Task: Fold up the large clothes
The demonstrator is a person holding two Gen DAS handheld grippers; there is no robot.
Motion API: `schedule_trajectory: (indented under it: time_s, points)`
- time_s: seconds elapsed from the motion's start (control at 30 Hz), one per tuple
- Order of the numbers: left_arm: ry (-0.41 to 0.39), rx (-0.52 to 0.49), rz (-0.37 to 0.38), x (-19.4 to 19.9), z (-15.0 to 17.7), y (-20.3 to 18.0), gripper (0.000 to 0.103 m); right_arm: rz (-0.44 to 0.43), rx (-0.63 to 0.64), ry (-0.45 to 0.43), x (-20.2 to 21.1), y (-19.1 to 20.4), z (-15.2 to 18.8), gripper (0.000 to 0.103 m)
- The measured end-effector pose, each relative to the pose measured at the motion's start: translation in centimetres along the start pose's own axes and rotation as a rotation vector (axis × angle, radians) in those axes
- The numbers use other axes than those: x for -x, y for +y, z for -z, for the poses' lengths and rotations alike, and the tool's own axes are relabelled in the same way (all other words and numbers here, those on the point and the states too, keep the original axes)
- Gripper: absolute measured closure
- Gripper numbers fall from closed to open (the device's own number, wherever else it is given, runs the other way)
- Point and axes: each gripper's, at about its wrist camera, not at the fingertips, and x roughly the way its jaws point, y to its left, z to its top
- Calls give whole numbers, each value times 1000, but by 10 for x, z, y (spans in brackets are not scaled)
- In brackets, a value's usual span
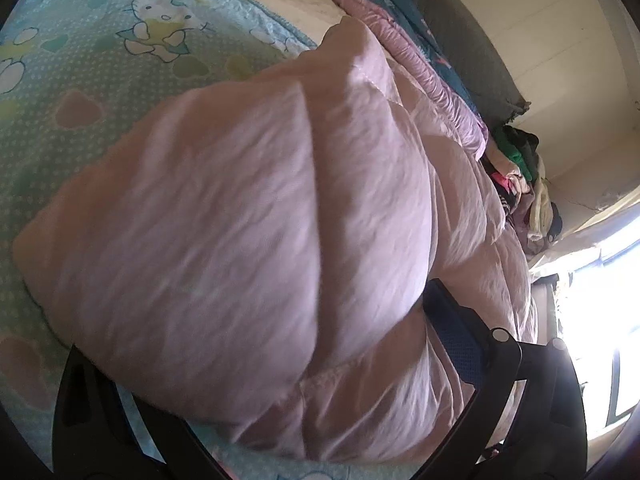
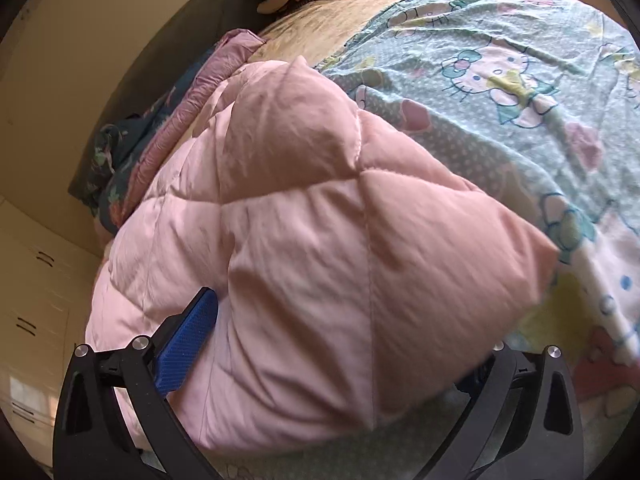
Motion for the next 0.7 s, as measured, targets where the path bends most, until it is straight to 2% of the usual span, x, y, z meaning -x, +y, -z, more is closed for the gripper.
schedule_trajectory:
  time_s: [0.07,0.13,0.3,0.37,0.4,0.5,0.7]
  points:
    - [-16,-10,-6,0,1,-4,9,-8,12,-13,1,2,0,5]
    - [-28,-24,-6,-1,-1,-7,13,-22,26,-19,1,3,0,12]
    - [-65,-113,-35,2,-1,-33,48,-69,110,-41,7,20,-3,52]
    - [-85,-156,-55,6,-1,-44,57,-75,142,-45,10,27,-5,61]
    - [-96,-188,-70,10,0,-52,63,-72,167,-48,12,29,-6,64]
    - [-111,-258,-105,15,-1,-70,72,-65,225,-51,20,41,-9,71]
    - [-127,-340,-135,36,-1,-90,76,-51,318,-55,46,66,-13,75]
